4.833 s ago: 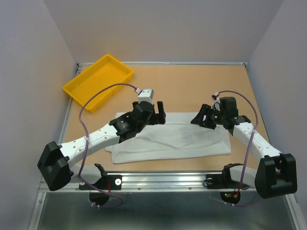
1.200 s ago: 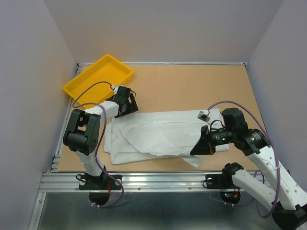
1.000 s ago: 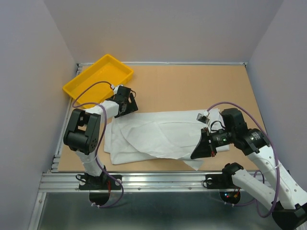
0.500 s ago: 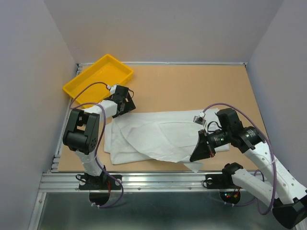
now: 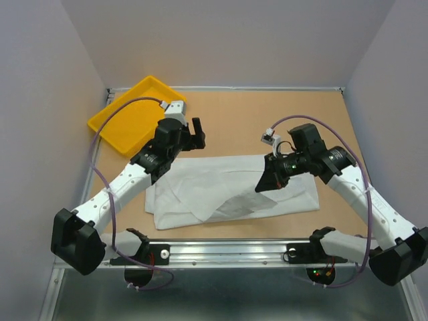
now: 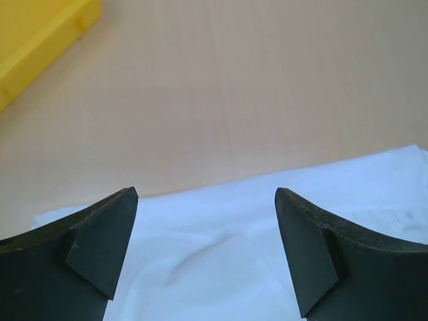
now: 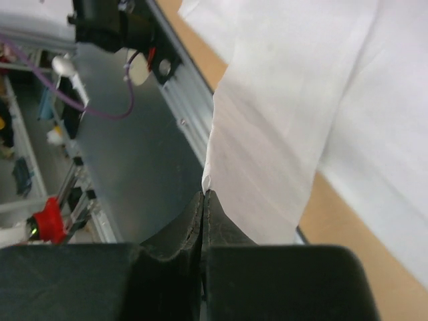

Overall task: Fold and stack the long sleeve shirts
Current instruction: Fold the shirt

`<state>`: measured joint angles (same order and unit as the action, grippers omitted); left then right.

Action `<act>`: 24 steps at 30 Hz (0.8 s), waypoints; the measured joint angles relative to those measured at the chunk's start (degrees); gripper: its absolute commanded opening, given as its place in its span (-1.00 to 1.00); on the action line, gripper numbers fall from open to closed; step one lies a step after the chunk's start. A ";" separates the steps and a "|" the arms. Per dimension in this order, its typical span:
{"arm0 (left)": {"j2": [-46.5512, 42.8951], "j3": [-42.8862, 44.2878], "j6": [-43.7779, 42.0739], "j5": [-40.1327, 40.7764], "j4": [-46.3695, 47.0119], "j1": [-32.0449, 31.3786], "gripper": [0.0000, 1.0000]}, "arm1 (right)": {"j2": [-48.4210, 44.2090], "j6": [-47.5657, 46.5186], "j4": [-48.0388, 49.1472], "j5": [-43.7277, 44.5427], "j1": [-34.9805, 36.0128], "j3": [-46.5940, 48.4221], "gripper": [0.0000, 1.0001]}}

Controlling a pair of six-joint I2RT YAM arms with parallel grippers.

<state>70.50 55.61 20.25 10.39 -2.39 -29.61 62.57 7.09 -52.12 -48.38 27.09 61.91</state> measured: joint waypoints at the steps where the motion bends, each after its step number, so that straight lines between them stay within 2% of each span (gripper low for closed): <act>1: -0.76 -0.61 -1.14 -0.57 0.59 -1.79 0.92 | 1.25 0.35 0.59 2.47 0.00 1.90 -0.99; 5: -0.11 -5.49 -3.13 -4.55 2.01 -7.45 0.92 | 5.44 2.19 3.61 10.25 0.00 7.02 -0.99; 10: 4.07 -11.23 -3.06 -7.69 1.14 -8.68 0.92 | 10.08 6.12 8.09 19.89 -0.02 9.01 -0.99; 14: 6.75 -12.44 -2.99 -8.83 -0.37 -8.66 0.92 | 13.27 9.31 10.27 26.36 -0.81 9.01 -0.99; 24: 5.20 -12.41 -2.40 -2.54 -3.98 -8.15 0.92 | 18.27 15.45 15.72 34.58 -7.65 5.38 -0.99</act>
<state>75.70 43.20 17.85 7.86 -6.37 -37.76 80.84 22.55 -36.40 -13.80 19.44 67.29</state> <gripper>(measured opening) 0.957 0.012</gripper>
